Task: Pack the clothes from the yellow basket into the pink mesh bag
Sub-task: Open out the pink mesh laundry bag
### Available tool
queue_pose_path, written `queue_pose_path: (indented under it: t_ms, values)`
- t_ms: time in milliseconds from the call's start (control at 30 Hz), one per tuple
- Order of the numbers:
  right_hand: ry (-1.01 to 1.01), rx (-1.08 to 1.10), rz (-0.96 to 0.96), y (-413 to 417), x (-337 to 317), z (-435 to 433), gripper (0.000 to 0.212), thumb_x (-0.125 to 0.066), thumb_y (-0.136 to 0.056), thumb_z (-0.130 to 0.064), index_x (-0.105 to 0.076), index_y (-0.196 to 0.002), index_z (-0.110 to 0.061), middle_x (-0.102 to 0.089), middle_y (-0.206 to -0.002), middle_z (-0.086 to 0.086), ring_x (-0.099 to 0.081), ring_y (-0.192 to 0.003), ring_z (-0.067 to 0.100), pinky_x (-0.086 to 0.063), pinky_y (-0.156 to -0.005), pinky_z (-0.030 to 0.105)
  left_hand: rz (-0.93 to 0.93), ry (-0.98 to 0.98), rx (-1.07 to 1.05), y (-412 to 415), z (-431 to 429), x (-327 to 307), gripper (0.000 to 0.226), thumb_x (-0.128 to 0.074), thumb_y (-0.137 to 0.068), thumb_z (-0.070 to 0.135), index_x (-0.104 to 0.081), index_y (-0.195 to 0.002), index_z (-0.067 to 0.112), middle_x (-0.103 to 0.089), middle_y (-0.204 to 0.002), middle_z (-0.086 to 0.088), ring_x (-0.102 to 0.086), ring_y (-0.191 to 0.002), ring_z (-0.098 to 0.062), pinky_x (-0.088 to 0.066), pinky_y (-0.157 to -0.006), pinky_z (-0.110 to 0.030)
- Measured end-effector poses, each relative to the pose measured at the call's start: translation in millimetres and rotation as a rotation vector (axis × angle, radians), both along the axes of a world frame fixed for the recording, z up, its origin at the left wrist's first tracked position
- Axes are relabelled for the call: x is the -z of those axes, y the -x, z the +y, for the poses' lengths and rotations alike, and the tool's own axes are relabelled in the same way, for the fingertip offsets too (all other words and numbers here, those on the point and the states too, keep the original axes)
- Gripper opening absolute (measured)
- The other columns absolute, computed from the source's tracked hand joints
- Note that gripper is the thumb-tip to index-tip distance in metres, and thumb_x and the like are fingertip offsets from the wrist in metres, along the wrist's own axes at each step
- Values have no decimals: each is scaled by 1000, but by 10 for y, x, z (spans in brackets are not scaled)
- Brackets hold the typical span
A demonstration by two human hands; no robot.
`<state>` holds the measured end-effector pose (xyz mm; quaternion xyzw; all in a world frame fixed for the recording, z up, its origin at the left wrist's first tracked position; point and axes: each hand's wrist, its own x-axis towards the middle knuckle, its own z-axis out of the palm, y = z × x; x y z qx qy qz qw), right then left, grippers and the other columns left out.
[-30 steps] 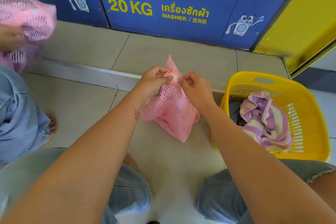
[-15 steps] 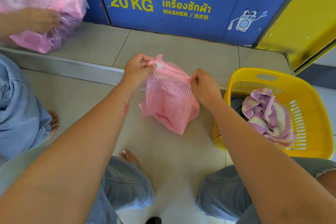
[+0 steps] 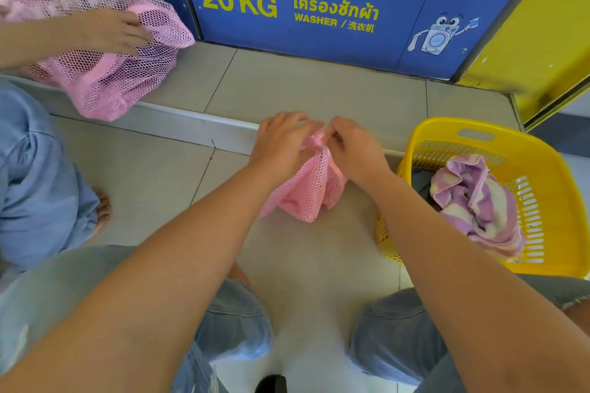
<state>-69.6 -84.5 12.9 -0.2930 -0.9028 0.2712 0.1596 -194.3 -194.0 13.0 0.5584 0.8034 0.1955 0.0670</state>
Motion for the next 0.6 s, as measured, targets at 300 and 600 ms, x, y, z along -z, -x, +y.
queue_pose_path:
  t_ms: [300,600]
  values:
    - [-72,76,-98,-85,5,66,12,-43,-94,-10,-53,-92,-4,-57,-94,15,-56,-79,35,-50,-67,46,190,-90,15,114,4,15,17,-61,-95,27,-65,-91,11,-68,-92,-7,-54,-97,-33,-35,-89,-41]
    - [-29,194,-136,-240,75,264,13,-42,-96,-12,-53,-93,-7,-59,-96,15,-54,-78,32,-42,-63,37,285,318,-109,558,-540,126,28,-56,-98,32,-64,-120,17,-65,-123,-9,-50,-121,-34,-27,-109,-44]
